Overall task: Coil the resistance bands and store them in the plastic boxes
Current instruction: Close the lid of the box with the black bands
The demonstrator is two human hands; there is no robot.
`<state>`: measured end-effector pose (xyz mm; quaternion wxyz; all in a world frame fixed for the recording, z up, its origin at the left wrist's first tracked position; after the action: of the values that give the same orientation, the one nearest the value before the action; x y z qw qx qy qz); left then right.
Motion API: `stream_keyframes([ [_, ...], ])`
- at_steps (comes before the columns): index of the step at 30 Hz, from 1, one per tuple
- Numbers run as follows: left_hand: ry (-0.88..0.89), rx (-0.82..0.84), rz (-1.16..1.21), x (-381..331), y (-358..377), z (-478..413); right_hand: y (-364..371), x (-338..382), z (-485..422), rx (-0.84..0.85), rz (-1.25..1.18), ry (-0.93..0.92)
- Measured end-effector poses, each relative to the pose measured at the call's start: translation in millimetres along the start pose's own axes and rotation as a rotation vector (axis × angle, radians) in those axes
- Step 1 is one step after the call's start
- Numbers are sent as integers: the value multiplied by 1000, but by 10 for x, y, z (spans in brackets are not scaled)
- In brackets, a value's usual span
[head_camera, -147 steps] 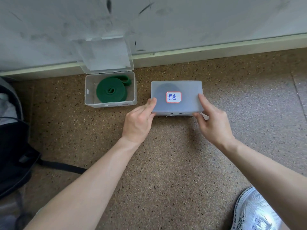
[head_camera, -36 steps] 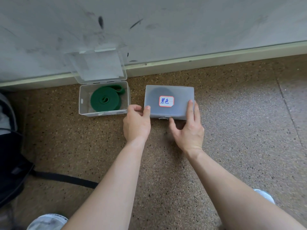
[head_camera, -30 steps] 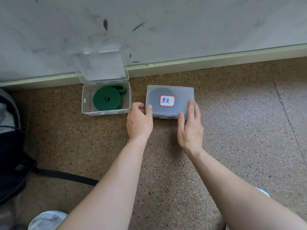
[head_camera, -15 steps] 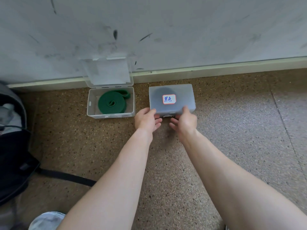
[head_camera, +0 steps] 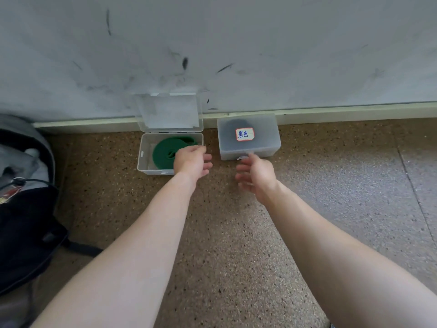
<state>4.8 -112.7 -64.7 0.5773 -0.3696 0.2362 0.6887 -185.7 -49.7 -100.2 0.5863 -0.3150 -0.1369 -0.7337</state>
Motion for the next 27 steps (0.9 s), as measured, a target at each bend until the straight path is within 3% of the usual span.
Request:
stream_keyframes([
  [6,230,-146,-145,-628,-815,-188,495,576,202,55,199,-219],
  [10,244,-205,-156,-962,-1114,-403,738,1127,214,-17,306,-401],
  [14,142,-70,-57,-1052,-1098,-682,991,1384,42,-38,364,-379],
  [20,237,39,113,-1007,-1076,-566,1077,1346,110,-23,415,-463],
  [23,230,89,122,-771,-1198,-491,1036,1216,251,-22,579,-604],
  [27,315,51,-47,-595,-1302,-429,1073,929,424,-43,1020,-829],
])
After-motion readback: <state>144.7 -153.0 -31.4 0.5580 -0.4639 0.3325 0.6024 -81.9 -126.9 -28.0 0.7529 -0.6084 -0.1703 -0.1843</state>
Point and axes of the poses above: each hand's wrist, its own z-axis away from the middle knuckle, its own y-axis out of the palm, x = y × z, the point moved 8 cm from there along -z, towards the middle knuckle, and after that the axes turned 13 degrees about z, right-handed, at the moved point
